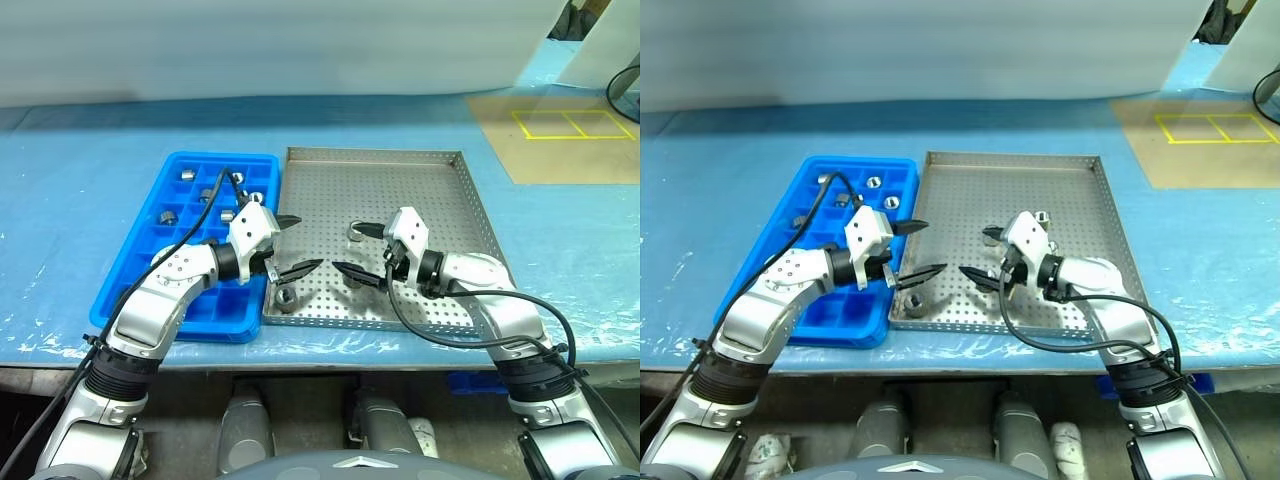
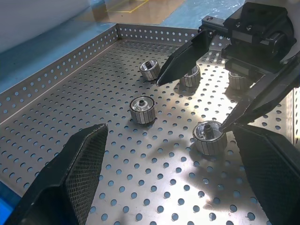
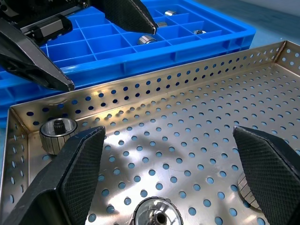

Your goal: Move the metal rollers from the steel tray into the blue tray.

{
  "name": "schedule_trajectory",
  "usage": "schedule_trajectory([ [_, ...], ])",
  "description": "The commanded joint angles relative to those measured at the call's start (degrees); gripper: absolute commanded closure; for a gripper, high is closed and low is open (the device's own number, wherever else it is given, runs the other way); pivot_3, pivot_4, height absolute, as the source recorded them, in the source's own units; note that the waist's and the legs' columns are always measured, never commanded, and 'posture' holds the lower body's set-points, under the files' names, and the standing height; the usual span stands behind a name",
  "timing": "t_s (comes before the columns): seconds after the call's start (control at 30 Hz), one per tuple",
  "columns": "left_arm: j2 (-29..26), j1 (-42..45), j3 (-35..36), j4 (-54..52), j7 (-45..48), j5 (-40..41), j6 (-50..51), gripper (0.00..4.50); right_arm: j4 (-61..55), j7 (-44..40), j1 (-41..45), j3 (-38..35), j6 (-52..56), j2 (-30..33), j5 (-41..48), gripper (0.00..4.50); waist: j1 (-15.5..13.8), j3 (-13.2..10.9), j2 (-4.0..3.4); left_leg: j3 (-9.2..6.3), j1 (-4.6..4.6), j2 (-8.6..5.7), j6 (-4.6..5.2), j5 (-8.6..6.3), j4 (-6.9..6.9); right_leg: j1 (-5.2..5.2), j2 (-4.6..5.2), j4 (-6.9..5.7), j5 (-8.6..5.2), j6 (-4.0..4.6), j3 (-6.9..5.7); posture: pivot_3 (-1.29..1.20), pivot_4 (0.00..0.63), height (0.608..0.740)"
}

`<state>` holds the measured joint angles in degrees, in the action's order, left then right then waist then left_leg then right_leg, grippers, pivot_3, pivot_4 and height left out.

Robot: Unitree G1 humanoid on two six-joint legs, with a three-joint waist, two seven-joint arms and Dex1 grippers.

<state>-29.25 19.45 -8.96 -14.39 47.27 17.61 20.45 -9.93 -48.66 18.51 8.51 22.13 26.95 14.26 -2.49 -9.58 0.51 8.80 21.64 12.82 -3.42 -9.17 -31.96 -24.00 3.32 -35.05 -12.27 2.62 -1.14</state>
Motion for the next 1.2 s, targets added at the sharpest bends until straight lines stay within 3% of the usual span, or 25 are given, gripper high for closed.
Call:
schedule_trajectory([
  [0.03, -0.3, 0.0, 0.6, -2.4, 0.1, 0.1, -0.4, 0.00, -1.0, -0.4, 0.5, -0.3, -1.1, 0.6, 0.2, 0.03, 0.0, 0.0, 0.00, 0.00, 0.00, 0.00, 0.00, 0.00, 0.00, 0.00, 0.00, 0.00, 0.00, 0.00, 0.00, -0.07, 0.150, 0.740],
  [0.43, -1.6, 0.9, 0.5, -2.5, 1.6, 0.7, 1.4, 0.00, -1.2, -0.2, 0.3, -0.4, -0.3, 1.0, 0.0, 0.03, 0.0, 0.0, 0.00, 0.00, 0.00, 0.00, 0.00, 0.00, 0.00, 0.00, 0.00, 0.00, 0.00, 0.00, 0.00, -0.08, 0.150, 0.740],
  [0.87, -11.5, 5.1, -3.0, -7.7, 9.2, 3.2, 17.5, 0.00, -0.6, 0.2, -0.2, -0.1, -0.8, 0.8, -0.7, 0.03, 0.0, 0.0, -0.05, 0.00, 0.00, -0.01, -0.03, 0.02, 0.00, 0.00, 0.01, -0.01, 0.00, 0.00, 0.00, -0.09, 0.150, 0.740],
  [1.2, -17.9, 8.4, -9.6, -6.4, 14.3, -2.3, 17.4, 0.00, -0.2, 0.5, -1.0, 0.3, -1.5, 0.6, -1.8, 0.03, 0.1, 0.0, -0.10, 0.00, 0.00, 0.00, -0.05, 0.03, 0.00, 0.00, 0.00, -0.01, 0.00, 0.00, 0.00, -0.11, 0.150, 0.740],
])
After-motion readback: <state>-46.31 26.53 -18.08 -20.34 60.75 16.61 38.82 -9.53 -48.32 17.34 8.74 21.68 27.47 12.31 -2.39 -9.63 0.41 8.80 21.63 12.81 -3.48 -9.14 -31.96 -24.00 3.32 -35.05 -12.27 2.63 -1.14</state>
